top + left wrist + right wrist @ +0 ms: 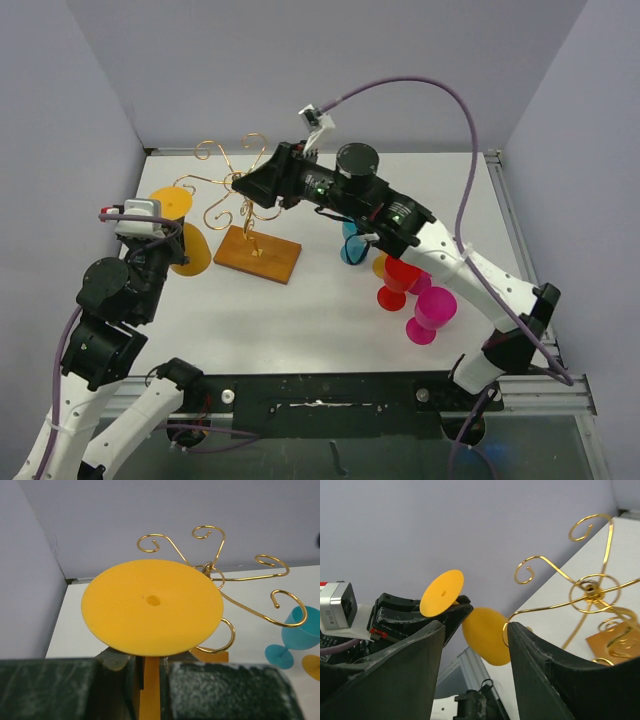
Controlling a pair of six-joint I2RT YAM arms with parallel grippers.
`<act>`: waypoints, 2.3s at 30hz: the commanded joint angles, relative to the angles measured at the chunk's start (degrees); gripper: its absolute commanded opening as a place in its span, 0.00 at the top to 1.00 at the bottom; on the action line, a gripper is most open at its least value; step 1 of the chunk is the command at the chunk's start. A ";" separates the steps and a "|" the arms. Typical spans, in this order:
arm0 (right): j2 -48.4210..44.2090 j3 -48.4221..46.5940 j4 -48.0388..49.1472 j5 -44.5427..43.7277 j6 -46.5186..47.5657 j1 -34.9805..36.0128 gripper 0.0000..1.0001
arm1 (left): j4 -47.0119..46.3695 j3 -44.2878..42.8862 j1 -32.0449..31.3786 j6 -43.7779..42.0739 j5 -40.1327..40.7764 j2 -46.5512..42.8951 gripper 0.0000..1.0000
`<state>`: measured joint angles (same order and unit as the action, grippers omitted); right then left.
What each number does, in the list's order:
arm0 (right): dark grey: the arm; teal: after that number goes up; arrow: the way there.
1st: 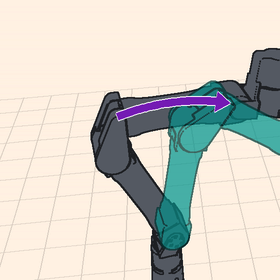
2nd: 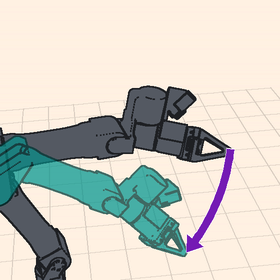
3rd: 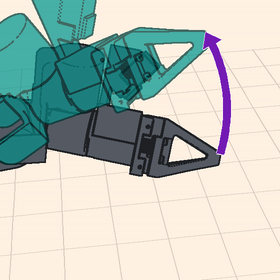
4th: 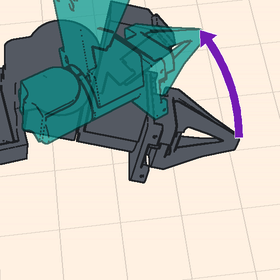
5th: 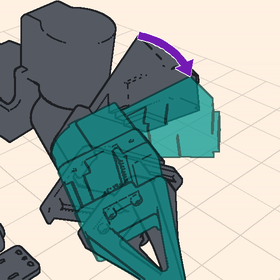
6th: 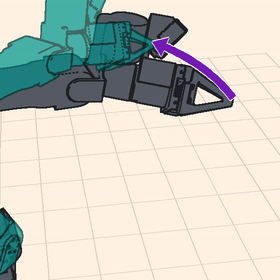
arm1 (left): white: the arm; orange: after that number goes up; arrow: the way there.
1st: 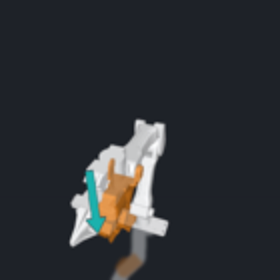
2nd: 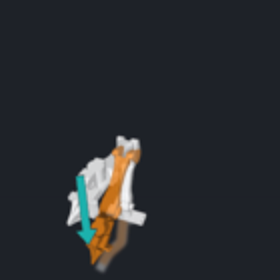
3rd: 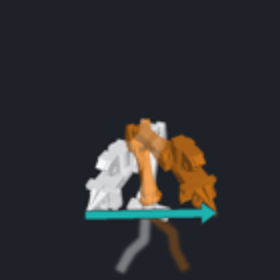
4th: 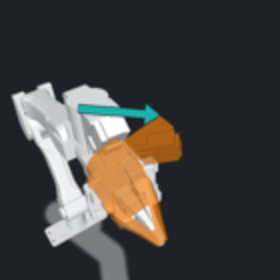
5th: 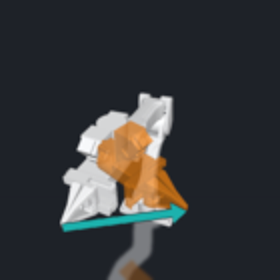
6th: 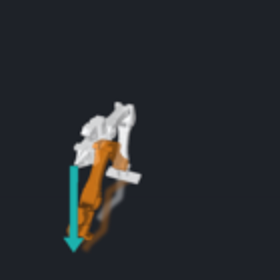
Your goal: Place the wine glass upside down on the wine glass rack
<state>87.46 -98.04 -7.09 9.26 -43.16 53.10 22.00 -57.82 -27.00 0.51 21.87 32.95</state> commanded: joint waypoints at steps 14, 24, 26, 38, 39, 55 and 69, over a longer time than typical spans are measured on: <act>15.69 -14.19 4.62 12.95 -22.18 3.26 0.52 | -4.72 -0.51 -0.15 -3.14 -7.01 -0.26 1.00; 17.49 -14.48 6.93 15.34 -28.55 3.25 0.80 | -4.46 0.82 -0.15 -3.66 -8.72 -0.43 1.00; 17.90 -14.51 7.69 15.77 -29.87 3.23 0.90 | -4.02 0.87 -0.15 -3.56 -8.86 -0.52 1.00; 17.74 -12.99 10.82 15.54 -34.94 2.05 1.00 | 9.01 0.06 -0.07 19.30 -10.48 -7.89 0.46; 17.66 -12.51 11.24 15.62 -35.30 1.95 1.00 | 9.22 0.34 -0.07 22.66 -10.59 -9.45 0.45; 17.29 -10.07 13.36 17.38 -36.35 1.63 1.00 | 4.71 -5.00 -4.21 55.85 7.35 -10.97 0.33; 16.89 -8.22 14.02 19.20 -35.97 1.48 1.00 | -0.15 -2.48 -6.27 59.57 15.75 -7.46 0.56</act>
<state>105.78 -106.80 2.66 26.50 -79.11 55.05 28.49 -60.86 -32.49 59.35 35.18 24.82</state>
